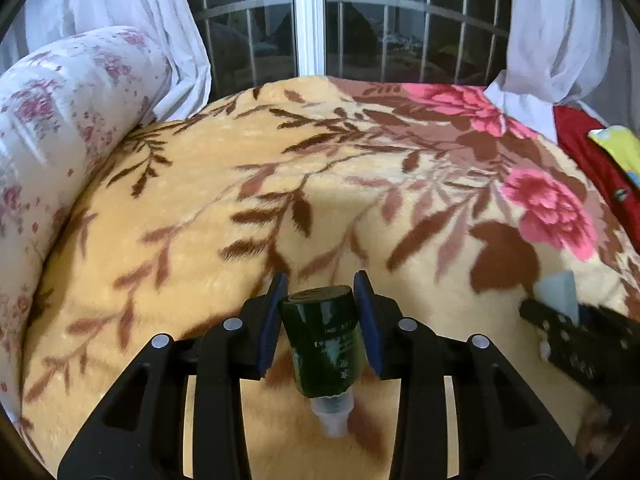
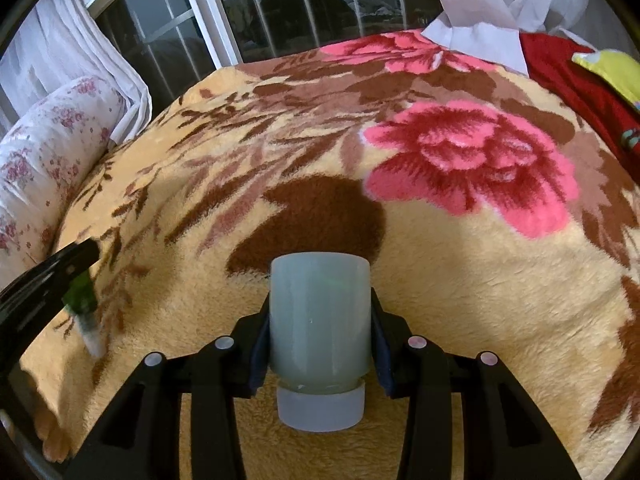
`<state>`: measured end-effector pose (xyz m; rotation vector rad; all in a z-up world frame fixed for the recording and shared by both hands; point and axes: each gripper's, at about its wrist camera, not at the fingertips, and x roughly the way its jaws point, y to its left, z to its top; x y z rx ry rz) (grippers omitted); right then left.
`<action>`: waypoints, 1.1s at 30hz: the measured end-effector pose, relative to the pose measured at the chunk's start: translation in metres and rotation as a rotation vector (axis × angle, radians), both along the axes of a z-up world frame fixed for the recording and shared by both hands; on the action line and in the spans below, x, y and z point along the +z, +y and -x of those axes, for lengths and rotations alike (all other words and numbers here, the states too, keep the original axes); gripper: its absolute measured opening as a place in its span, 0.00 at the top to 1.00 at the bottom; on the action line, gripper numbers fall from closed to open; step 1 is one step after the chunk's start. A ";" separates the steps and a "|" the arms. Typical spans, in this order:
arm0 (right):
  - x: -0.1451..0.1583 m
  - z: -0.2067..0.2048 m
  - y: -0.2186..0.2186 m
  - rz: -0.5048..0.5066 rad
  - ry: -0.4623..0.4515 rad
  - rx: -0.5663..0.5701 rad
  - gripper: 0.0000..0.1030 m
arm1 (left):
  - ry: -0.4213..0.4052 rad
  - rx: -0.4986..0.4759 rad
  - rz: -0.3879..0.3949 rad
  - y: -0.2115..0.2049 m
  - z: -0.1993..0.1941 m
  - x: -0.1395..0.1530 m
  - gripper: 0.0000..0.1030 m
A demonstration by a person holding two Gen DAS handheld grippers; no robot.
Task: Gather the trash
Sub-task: 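Carry both bottles down into the orange bin and open both grippers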
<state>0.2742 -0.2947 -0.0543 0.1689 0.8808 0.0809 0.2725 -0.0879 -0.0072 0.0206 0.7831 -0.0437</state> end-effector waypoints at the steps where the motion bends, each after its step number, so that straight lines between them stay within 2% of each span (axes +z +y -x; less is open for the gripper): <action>1: 0.003 0.002 -0.001 -0.001 -0.011 -0.006 0.60 | -0.008 -0.005 0.006 0.001 0.006 0.003 0.67; 5: 0.016 0.015 0.000 -0.012 -0.037 -0.024 0.60 | -0.052 -0.033 0.019 0.006 0.033 0.015 0.67; 12: 0.040 0.050 0.024 0.008 -0.084 0.016 0.60 | -0.089 -0.043 0.011 0.008 0.071 0.027 0.67; 17: 0.070 0.099 0.038 -0.031 -0.151 0.067 0.60 | -0.098 -0.028 0.024 0.021 0.100 0.031 0.68; 21: 0.082 0.143 0.051 -0.018 -0.191 0.125 0.60 | -0.108 -0.027 0.029 0.032 0.133 0.036 0.68; 28: 0.082 0.232 0.075 -0.023 -0.208 0.238 0.60 | -0.106 -0.050 0.024 0.044 0.200 0.036 0.68; 33: 0.056 0.287 0.089 -0.043 -0.161 0.310 0.60 | -0.071 -0.071 -0.006 0.047 0.251 0.017 0.67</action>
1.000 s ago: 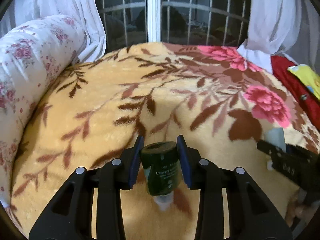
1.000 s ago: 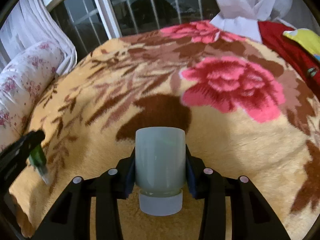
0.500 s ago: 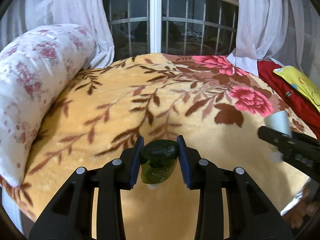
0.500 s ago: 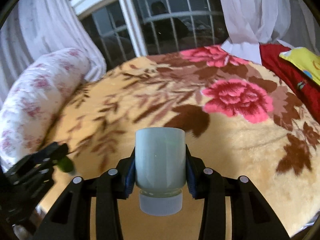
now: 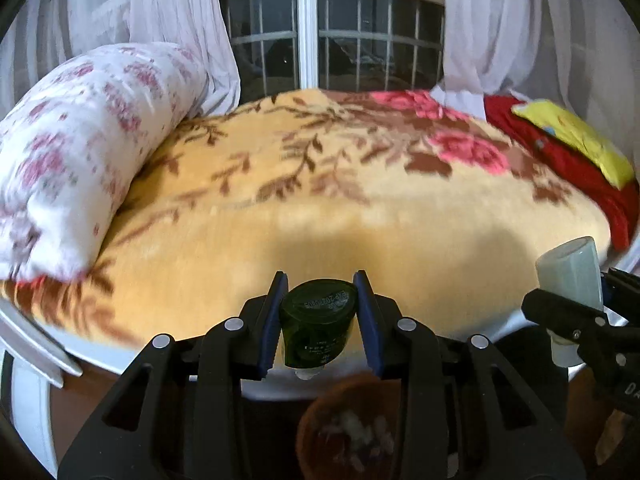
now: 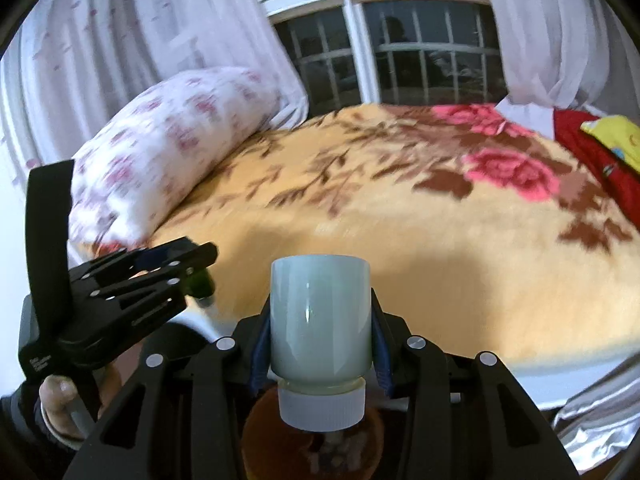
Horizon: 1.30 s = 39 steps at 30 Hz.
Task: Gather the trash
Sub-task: 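Carry both bottles down into the orange bin and open both grippers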
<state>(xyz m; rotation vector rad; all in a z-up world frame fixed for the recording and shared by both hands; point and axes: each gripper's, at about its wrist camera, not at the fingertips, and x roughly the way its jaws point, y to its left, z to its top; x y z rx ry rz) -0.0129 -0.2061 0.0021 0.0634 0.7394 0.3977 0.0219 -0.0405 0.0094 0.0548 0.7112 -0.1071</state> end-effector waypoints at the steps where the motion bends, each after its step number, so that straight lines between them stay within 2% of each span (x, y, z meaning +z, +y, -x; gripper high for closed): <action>1: -0.006 0.009 0.003 0.008 0.011 0.009 0.60 | 0.020 -0.001 -0.008 0.001 0.009 -0.008 0.67; 5: -0.044 0.029 0.011 0.048 0.093 0.037 0.60 | 0.124 -0.009 -0.021 0.002 0.028 -0.048 0.67; 10: -0.087 0.027 0.011 0.059 0.219 0.029 0.60 | 0.308 0.010 -0.014 0.004 0.029 -0.114 0.67; 14: -0.110 0.018 0.009 0.067 0.287 0.009 0.60 | 0.389 0.021 -0.003 0.006 0.018 -0.140 0.67; 25: -0.152 -0.009 0.010 0.100 0.425 0.009 0.60 | 0.478 0.018 -0.020 0.003 -0.001 -0.175 0.67; 26: -0.155 -0.011 0.011 0.104 0.437 0.012 0.58 | 0.487 0.018 -0.023 0.002 -0.002 -0.176 0.67; 27: -0.157 -0.011 0.012 0.106 0.444 0.014 0.45 | 0.500 0.024 -0.035 0.002 -0.003 -0.179 0.66; 28: -0.156 -0.011 0.013 0.109 0.441 0.010 0.37 | 0.509 0.028 -0.043 0.002 -0.005 -0.180 0.61; 29: -0.155 -0.011 0.012 0.110 0.429 0.002 0.29 | 0.518 0.034 -0.054 0.000 -0.006 -0.182 0.44; 31: -0.152 -0.010 0.011 0.110 0.415 -0.004 0.29 | 0.519 0.045 -0.061 0.003 -0.006 -0.182 0.31; 39: -0.140 -0.002 -0.002 0.074 0.389 -0.060 0.28 | 0.488 0.047 -0.050 0.005 0.002 -0.173 0.31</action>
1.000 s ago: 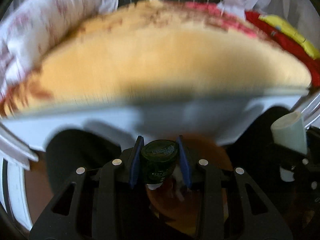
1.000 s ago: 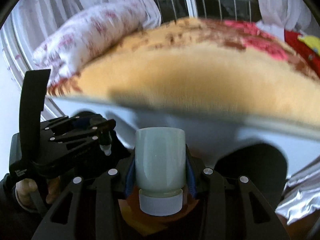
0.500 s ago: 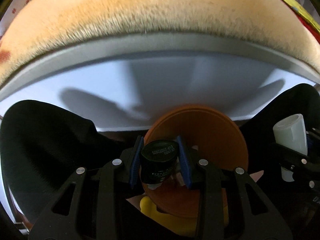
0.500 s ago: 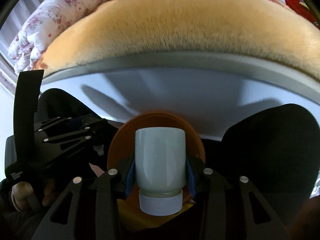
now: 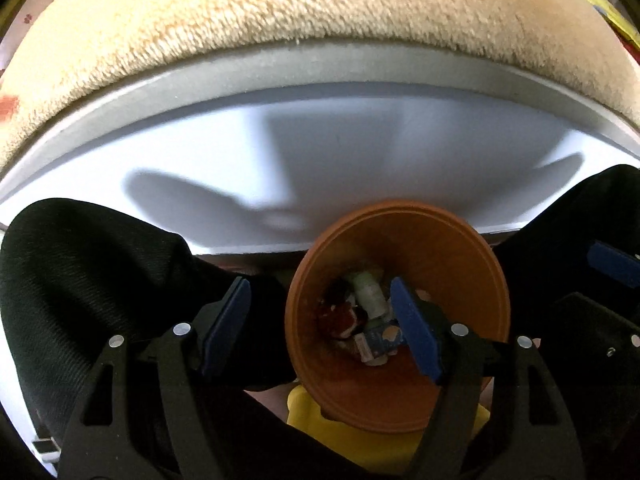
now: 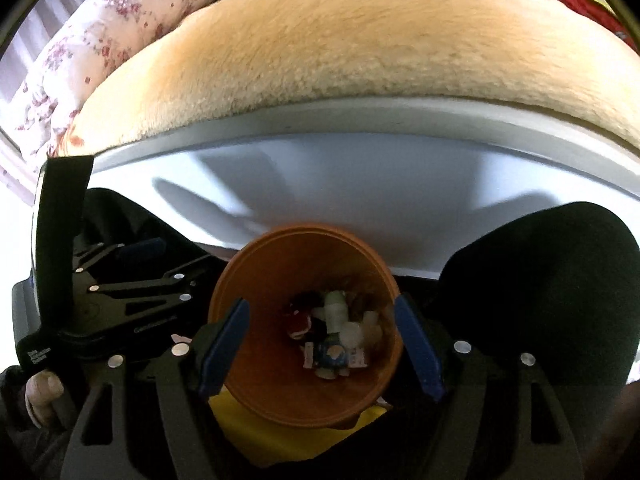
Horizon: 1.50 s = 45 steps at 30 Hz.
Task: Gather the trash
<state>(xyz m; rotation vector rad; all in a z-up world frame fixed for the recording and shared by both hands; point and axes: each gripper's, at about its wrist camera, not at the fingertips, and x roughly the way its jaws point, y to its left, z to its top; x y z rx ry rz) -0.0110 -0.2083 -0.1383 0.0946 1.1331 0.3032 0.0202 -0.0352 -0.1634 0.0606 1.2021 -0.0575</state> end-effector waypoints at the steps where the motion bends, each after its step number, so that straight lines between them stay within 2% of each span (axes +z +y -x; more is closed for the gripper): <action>1: 0.001 0.001 -0.001 -0.002 -0.003 -0.006 0.28 | -0.003 0.002 0.001 0.000 -0.001 -0.003 0.31; 5: 0.010 0.011 -0.006 0.001 -0.031 -0.026 0.20 | -0.027 0.006 0.007 0.001 0.002 0.003 0.31; 10: 0.017 0.017 -0.007 -0.001 -0.067 -0.067 0.18 | -0.072 0.015 0.021 0.003 0.008 0.014 0.30; 14: 0.034 0.026 -0.010 0.039 -0.160 -0.124 0.06 | -0.179 0.003 0.055 0.005 0.020 0.037 0.26; 18: 0.052 0.036 -0.008 0.076 -0.255 -0.146 0.05 | -0.293 -0.011 0.074 0.005 0.035 0.059 0.19; 25: 0.058 0.037 -0.003 0.112 -0.273 -0.168 0.05 | -0.375 0.005 0.108 0.016 0.049 0.082 0.16; 28: 0.061 0.040 -0.006 0.107 -0.280 -0.181 0.05 | -0.397 0.014 0.117 0.017 0.051 0.088 0.12; 45: 0.062 0.044 -0.007 0.111 -0.282 -0.182 0.05 | -0.415 -0.002 0.125 0.016 0.058 0.092 0.11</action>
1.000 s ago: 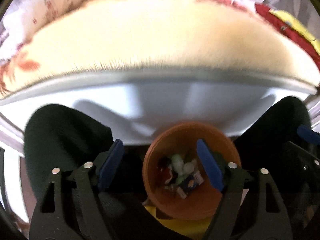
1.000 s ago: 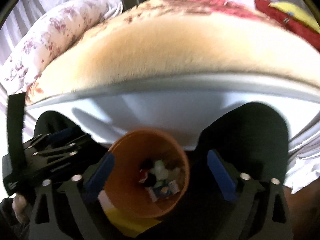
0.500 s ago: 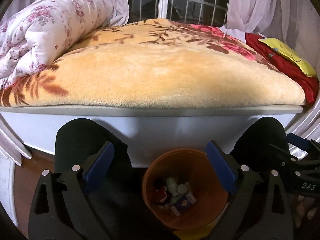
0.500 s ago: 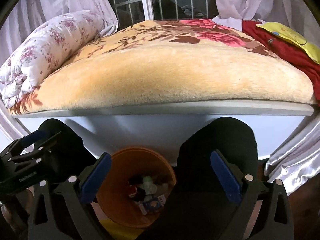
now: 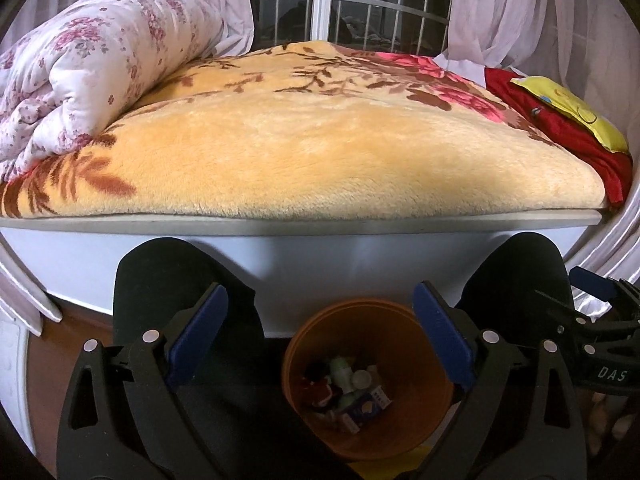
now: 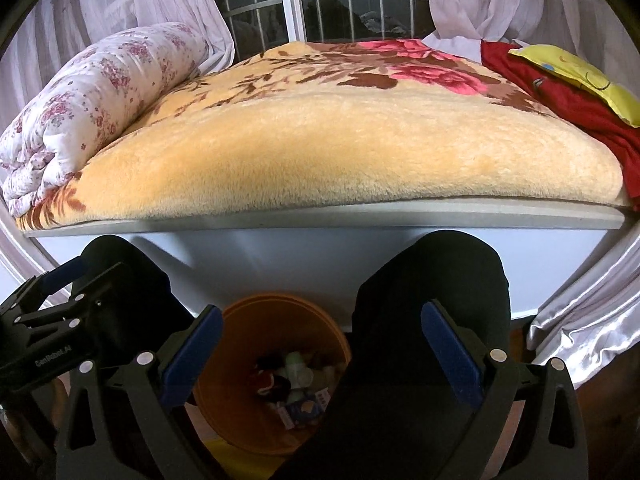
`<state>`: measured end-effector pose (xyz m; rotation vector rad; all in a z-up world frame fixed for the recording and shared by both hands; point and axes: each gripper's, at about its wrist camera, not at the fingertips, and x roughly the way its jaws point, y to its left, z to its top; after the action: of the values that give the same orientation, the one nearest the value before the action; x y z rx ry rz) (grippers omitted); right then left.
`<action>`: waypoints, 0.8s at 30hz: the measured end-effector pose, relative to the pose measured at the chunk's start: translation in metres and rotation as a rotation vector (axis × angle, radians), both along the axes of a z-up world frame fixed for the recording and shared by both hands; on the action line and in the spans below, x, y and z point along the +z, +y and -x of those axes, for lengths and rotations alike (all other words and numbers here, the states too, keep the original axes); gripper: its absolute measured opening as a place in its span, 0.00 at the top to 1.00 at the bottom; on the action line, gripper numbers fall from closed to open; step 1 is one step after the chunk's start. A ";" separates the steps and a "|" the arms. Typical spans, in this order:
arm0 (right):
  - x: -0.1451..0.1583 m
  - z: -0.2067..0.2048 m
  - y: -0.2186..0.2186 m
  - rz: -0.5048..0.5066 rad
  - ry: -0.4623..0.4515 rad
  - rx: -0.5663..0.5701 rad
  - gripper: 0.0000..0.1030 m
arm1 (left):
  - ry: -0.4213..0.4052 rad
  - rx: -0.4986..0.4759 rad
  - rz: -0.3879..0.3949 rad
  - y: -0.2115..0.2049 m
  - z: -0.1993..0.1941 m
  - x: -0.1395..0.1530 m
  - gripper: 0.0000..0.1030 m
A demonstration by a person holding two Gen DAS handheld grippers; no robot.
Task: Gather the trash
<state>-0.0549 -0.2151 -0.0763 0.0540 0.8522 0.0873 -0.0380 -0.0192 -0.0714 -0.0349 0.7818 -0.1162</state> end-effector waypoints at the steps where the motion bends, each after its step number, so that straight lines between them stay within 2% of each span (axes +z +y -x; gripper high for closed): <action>1: 0.000 0.000 0.000 0.002 0.000 0.002 0.05 | 0.000 0.000 -0.001 0.000 0.000 0.000 0.11; 19: -0.004 -0.002 0.001 0.001 0.020 0.004 0.05 | 0.028 0.001 0.011 0.004 -0.002 -0.004 0.09; 24: -0.004 -0.002 0.001 0.000 0.021 0.002 0.05 | -0.001 -0.018 -0.043 -0.008 0.003 -0.002 0.08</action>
<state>-0.0528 -0.2141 -0.0803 0.0539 0.8732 0.0886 -0.0413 -0.0267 -0.0736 0.0133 0.7831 -0.1167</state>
